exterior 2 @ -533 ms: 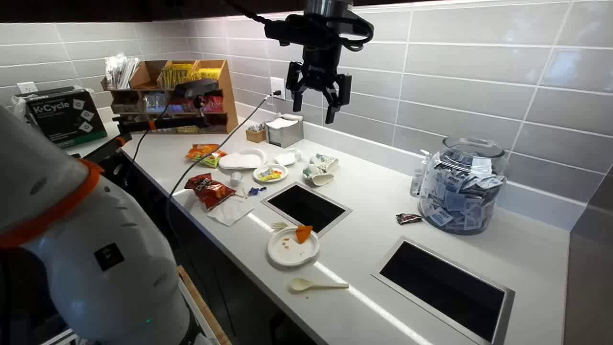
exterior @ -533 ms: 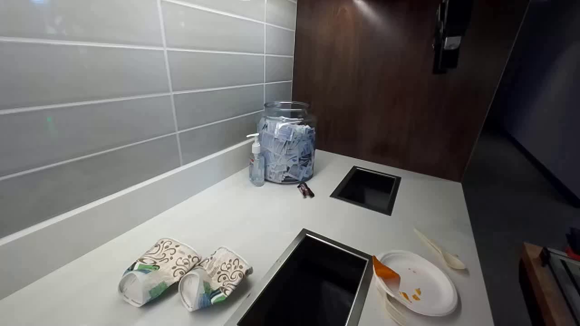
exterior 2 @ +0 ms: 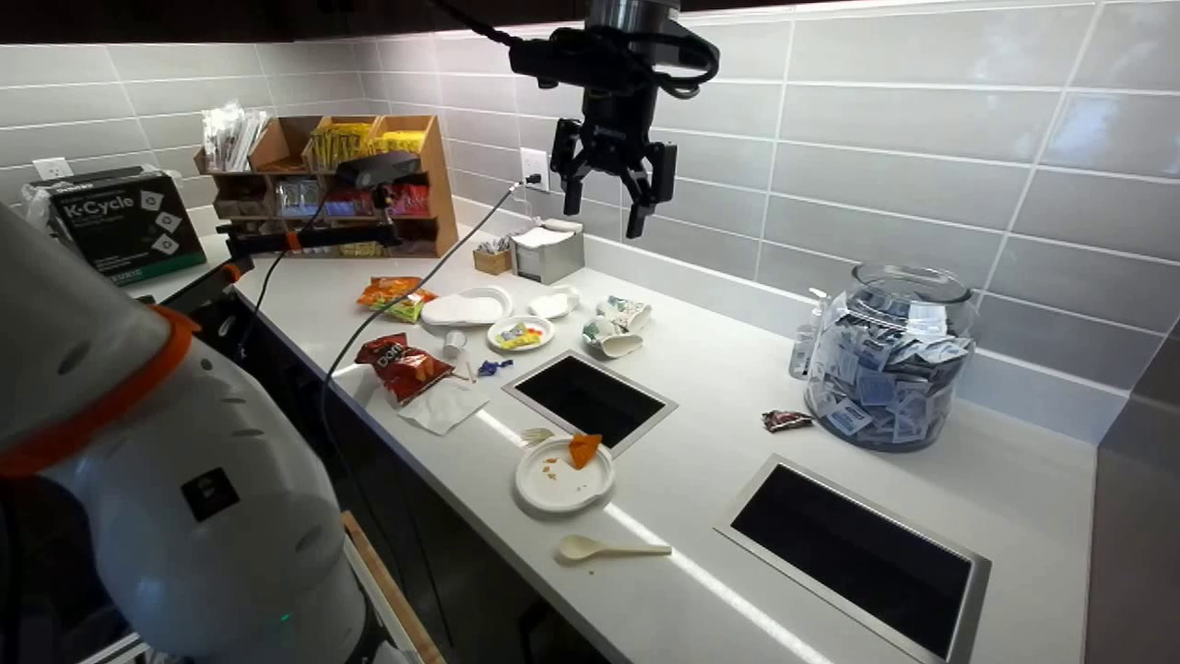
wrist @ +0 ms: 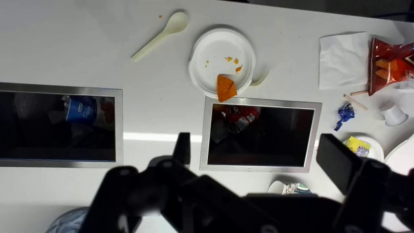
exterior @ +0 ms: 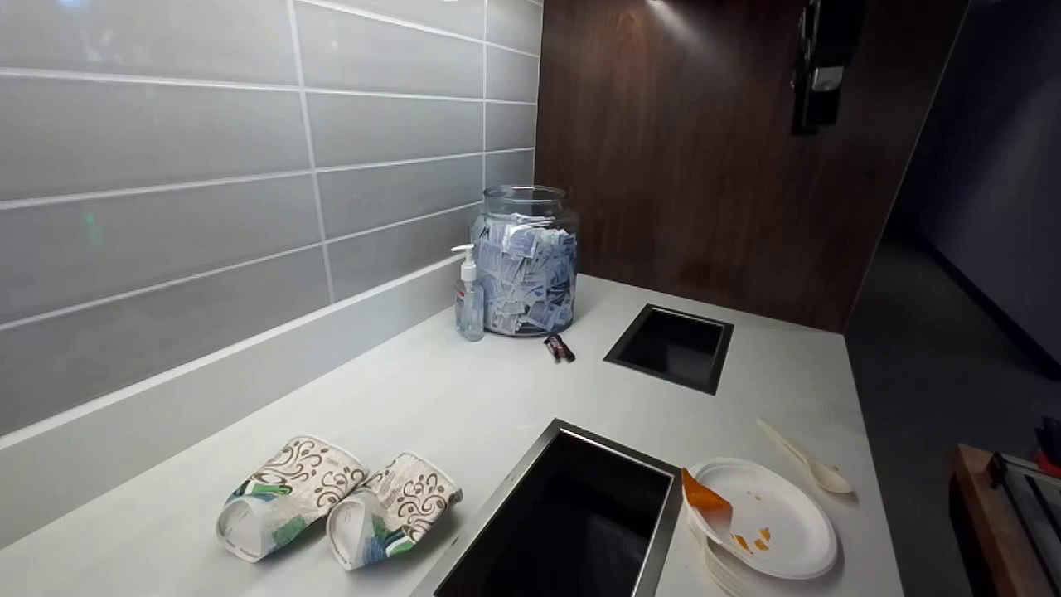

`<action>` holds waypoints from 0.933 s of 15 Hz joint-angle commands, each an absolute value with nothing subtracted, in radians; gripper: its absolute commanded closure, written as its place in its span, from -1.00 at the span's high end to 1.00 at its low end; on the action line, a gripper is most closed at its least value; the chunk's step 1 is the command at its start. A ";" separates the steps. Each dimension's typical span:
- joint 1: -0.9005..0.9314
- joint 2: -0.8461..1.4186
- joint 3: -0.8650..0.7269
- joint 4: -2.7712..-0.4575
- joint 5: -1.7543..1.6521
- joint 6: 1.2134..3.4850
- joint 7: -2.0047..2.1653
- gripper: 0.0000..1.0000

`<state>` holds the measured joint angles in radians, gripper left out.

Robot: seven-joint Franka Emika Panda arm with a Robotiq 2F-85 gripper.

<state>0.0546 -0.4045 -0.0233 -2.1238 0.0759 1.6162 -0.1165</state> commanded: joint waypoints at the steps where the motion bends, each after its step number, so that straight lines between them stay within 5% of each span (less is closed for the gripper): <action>1: 0.047 -0.404 -0.017 -2.122 0.078 1.614 -0.118 1.00; 8: 0.038 -0.427 -0.021 -2.242 0.081 1.692 -0.117 1.00; 14: 0.018 -0.534 -0.021 -2.506 0.013 2.005 -0.136 1.00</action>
<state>0.0362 -0.4343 -0.0232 -2.3473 0.0505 1.8581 -0.1246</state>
